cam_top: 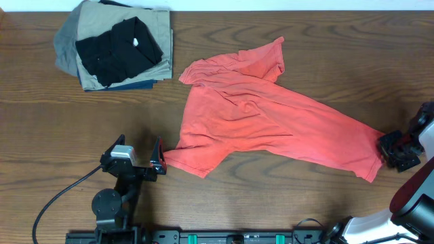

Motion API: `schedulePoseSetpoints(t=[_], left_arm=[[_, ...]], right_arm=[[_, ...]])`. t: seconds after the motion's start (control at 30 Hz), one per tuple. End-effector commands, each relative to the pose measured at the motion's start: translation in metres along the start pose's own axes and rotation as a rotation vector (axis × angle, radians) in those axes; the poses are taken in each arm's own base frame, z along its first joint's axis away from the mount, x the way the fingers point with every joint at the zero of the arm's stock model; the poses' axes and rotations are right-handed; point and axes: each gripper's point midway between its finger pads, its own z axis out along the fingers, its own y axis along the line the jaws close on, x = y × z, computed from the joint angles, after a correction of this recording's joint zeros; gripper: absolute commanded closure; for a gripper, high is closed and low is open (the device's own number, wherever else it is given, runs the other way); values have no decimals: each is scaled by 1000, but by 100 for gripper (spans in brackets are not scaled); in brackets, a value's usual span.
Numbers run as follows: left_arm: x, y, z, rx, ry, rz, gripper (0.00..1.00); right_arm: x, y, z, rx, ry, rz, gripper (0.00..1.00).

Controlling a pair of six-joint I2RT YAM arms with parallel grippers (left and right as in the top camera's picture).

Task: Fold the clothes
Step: 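Lower the right gripper onto the t-shirt's right hem and grasp it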

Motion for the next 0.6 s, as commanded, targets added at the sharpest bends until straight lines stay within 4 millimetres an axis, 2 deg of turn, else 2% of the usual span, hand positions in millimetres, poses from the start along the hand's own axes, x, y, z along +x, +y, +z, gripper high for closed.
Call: schedulePoseSetpoints(t=[0.0,0.07,0.17,0.3,0.47,0.57], left_arm=[[17,-2,1,17,49,-4,2],[17,-2,1,17,49,-4,2],[17,-2,1,17,49,-4,2],[17,-2,1,17,49,-4,2],[17,-2,1,17,49,-4,2],[17,-2,1,17,49,-4,2]], right_arm=[[-3,-8,3,38,-14,6,36],[-4,-11,3,53,-21,6,41],[-3,-12,3,56,-18,5,41],[-1,-12,4,55,-13,4,48],[7,-16,16,60,-5,1,49],[10,-17,21,59,-8,2,56]])
